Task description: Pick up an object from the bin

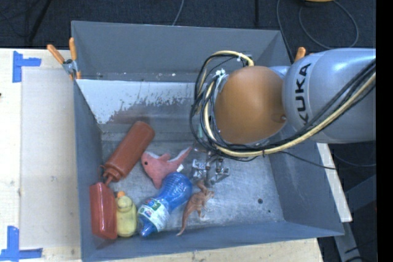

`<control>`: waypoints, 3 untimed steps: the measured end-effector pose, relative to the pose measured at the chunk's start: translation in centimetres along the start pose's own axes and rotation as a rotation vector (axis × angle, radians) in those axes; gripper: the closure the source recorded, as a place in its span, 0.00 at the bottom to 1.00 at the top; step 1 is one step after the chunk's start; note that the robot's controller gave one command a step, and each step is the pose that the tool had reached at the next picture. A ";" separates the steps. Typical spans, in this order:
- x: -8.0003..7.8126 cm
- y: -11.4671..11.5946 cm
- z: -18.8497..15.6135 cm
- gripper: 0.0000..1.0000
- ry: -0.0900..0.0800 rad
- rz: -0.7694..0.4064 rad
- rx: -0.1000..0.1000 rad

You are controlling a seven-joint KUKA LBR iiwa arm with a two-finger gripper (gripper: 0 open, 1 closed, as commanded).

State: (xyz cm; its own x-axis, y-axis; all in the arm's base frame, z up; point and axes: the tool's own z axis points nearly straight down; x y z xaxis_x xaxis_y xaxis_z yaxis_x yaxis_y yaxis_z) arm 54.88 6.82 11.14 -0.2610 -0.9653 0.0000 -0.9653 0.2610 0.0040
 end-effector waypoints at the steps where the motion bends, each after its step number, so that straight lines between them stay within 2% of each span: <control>1: 0.0 -0.1 -1.5 1.00 -0.001 0.000 0.003; 3: -0.1 0.0 -3.0 1.00 -0.002 0.001 0.004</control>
Offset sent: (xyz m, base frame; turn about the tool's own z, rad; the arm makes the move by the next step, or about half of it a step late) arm 0.0000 -0.0002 0.0359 0.0000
